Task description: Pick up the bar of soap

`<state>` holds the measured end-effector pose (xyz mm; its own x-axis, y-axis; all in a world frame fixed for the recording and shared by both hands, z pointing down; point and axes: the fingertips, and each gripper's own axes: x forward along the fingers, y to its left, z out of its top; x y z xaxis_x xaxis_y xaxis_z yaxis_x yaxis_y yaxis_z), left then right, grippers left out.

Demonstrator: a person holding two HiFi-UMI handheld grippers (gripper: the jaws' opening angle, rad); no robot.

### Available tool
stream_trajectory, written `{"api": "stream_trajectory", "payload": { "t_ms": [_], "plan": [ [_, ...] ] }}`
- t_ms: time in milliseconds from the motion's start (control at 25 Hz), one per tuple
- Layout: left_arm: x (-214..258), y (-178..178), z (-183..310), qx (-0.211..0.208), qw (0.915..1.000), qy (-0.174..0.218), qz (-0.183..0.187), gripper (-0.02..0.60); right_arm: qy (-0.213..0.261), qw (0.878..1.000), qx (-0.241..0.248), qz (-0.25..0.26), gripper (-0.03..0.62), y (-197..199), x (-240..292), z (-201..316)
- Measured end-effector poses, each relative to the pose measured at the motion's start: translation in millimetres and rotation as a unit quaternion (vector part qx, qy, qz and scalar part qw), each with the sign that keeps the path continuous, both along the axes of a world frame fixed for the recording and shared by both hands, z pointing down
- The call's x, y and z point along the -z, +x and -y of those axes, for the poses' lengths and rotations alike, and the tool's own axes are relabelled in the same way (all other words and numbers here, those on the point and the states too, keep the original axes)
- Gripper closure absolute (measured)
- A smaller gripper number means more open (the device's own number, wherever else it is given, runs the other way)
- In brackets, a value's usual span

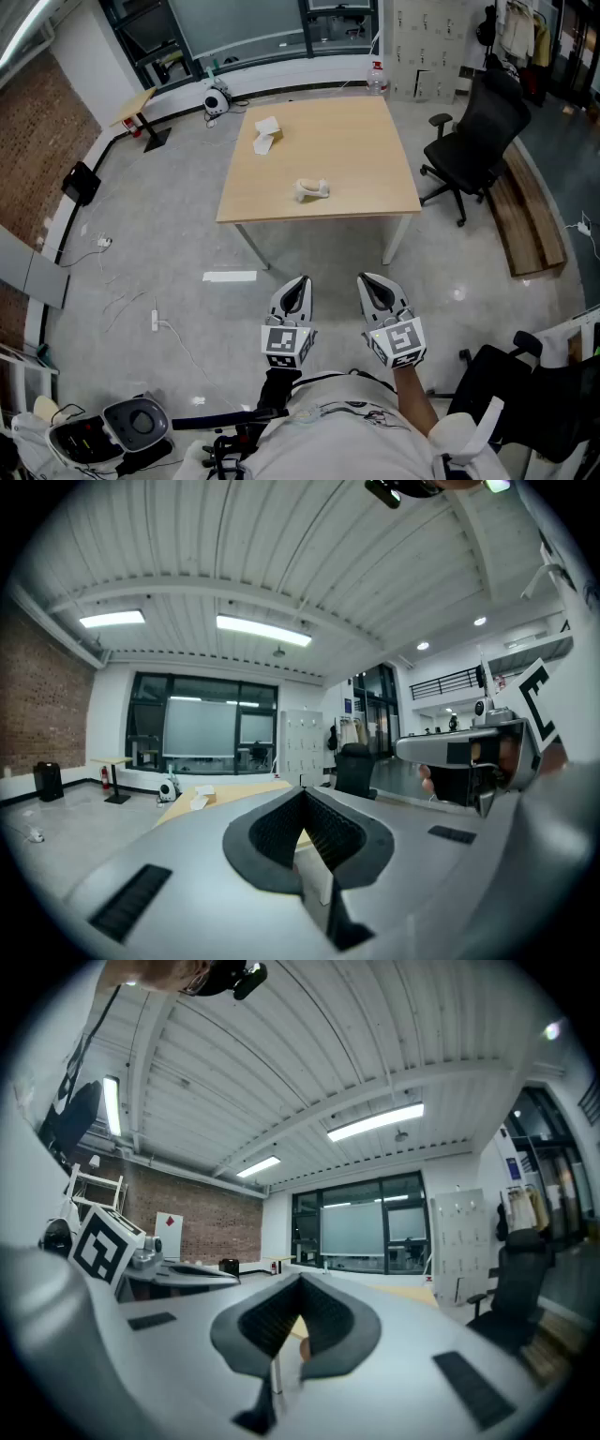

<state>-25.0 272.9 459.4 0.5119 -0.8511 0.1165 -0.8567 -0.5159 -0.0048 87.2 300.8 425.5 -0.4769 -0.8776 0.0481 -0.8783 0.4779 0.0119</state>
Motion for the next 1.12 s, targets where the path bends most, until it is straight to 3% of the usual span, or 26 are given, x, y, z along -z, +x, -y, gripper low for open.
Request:
{"api": "stream_trajectory", "payload": {
  "t_ms": [360, 760, 1000, 1120],
  "plan": [
    [-6, 18, 2, 0.003, 0.9999, -0.01, -0.006, 0.577, 0.002, 1.0, 0.006, -0.007, 0.591, 13, -4, 2],
    [-36, 32, -18, 0.022, 0.9989, -0.04, 0.003, 0.577, -0.035, 0.999, 0.022, 0.0, 0.59, 28, -36, -7],
    [-51, 15, -9, 0.039, 0.9971, -0.064, 0.013, 0.577, -0.059, 0.997, 0.039, 0.008, 0.59, 7, -52, 8],
    [-55, 17, 11, 0.028, 0.9975, -0.064, 0.016, 0.577, -0.061, 0.997, 0.039, 0.002, 0.591, 0, -56, 28]
  ]
}}
